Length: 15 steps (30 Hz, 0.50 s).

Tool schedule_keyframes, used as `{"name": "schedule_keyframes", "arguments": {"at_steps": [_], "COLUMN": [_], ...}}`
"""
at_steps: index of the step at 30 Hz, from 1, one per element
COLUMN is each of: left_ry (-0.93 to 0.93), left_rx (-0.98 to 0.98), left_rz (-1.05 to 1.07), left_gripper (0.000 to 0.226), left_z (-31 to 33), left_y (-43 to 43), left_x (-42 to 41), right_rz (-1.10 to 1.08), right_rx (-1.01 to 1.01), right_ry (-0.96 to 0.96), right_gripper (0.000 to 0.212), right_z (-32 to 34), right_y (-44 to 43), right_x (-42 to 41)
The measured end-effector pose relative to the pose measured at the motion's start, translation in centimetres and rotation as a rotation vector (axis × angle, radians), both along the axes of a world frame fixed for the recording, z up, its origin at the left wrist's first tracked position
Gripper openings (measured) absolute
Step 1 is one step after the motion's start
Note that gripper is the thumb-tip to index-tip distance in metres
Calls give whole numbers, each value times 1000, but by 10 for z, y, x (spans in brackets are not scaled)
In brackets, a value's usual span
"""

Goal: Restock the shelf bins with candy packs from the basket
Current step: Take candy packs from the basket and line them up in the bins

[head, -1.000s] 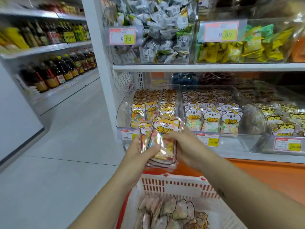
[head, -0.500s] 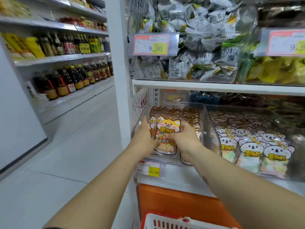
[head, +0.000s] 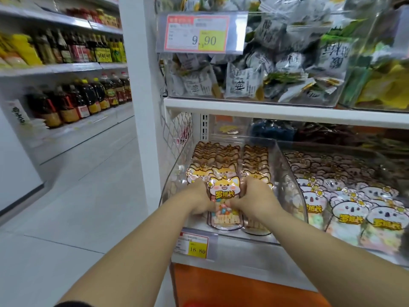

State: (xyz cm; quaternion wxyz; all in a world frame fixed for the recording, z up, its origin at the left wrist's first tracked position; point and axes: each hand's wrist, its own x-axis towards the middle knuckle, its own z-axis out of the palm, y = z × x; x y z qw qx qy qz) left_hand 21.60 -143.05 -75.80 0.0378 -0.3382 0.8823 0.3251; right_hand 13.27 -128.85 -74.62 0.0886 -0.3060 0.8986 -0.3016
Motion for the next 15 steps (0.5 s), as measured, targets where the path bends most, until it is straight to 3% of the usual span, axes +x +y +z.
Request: {"name": "schedule_keyframes", "arguments": {"at_steps": [6, 10, 12, 15], "left_ry": [150, -84, -121, -116], "left_rx": [-32, -204, -186, -97], "left_rz": [145, 7, -49, -111], "left_gripper": [66, 48, 49, 40], "left_z": [-9, -5, -4, -9], "left_y": [6, 20, 22, 19], "left_x": [-3, -1, 2, 3], "right_rz": [-101, -139, -60, 189], "right_rx": [-73, -179, -70, 322], "right_ry": [-5, -6, 38, 128], "right_gripper": [45, 63, 48, 20], "right_z": [-14, -14, -15, -20], "right_y": [-11, -2, 7, 15], "right_x": [-6, -5, -8, -6]}}
